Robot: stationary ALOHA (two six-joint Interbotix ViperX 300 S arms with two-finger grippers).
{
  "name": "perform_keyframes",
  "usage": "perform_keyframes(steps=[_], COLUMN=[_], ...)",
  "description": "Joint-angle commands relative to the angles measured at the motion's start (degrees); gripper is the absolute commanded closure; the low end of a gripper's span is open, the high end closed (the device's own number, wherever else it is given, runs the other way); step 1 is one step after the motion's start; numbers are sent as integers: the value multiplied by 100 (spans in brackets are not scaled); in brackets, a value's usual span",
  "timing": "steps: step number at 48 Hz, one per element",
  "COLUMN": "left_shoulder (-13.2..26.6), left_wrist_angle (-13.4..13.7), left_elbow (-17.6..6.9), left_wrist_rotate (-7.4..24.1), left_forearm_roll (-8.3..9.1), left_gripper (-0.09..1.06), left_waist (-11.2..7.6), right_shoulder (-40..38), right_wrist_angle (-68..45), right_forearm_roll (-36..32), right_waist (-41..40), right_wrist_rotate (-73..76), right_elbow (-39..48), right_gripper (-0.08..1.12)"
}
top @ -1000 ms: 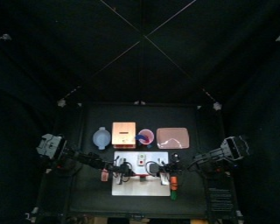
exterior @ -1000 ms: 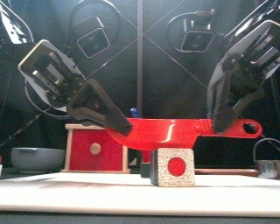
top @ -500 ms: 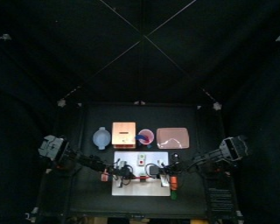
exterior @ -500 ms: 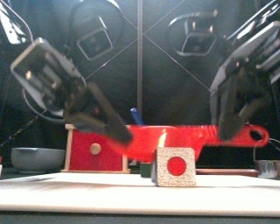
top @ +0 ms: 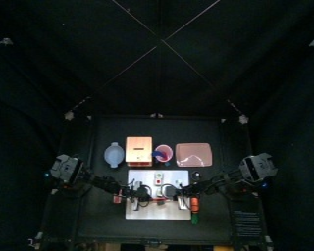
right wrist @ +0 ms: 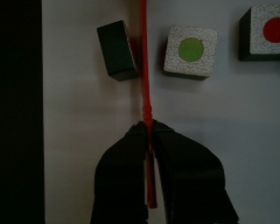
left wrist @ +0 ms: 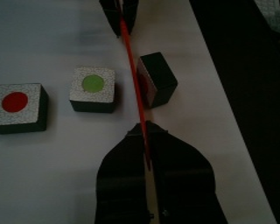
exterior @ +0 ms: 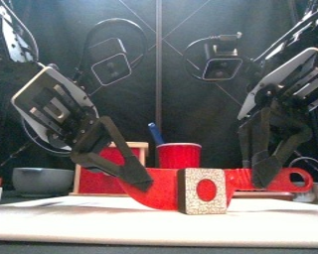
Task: Cut the sushi into 4 pieces with the knife
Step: Cut the sushi into 4 pieces
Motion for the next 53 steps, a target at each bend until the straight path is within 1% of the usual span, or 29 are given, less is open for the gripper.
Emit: perform_keyframes(steps=[1, 4, 8, 9, 16, 24, 28, 32, 36, 37, 39, 41, 48, 53], left_shoulder=[105, 79, 26, 18, -62, -193, -290, -396, -483, -536, -606, -677, -1020, -1301], left_wrist_angle=[158, 167, 167, 167, 211, 316, 396, 422, 422, 422, 422, 413, 413, 422], left_elbow=[-26, -18, 0, 9, 18, 26, 26, 26, 18, 9, 0, -9, 9, 35], left_wrist_rotate=[79, 97, 97, 97, 97, 97, 97, 97, 88, 79, 79, 79, 88, 79], left_forearm_roll=[9, 35, 123, 176, 439, 633, 703, 861, 1055, 1116, 1178, 1204, 1204, 1204], left_gripper=[71, 71, 71, 71, 71, 71, 71, 68, 65, 63, 59, 55, 35, 24], left_waist=[123, 237, 404, 466, 694, 896, 923, 923, 879, 861, 844, 835, 826, 835], right_shoulder=[88, 62, 35, 26, -35, -105, -158, -229, -316, -352, -404, -475, -729, -1002], right_wrist_angle=[-18, 0, 9, 9, 9, 9, 9, 26, 53, 62, 88, 141, 308, 439], right_forearm_roll=[-62, -114, -158, -176, -308, -378, -369, -369, -343, -343, -343, -343, -369, -352], right_waist=[-88, -158, -272, -308, -431, -510, -501, -466, -466, -466, -466, -457, -404, -378], right_wrist_rotate=[-26, -26, -26, -26, -26, -26, -26, -26, -18, -18, -18, -18, -26, -18], right_elbow=[-26, -9, 0, 0, -18, -44, -53, -53, -70, -79, -97, -97, -62, 18], right_gripper=[96, 96, 96, 96, 96, 96, 96, 96, 96, 96, 96, 96, 96, 96])
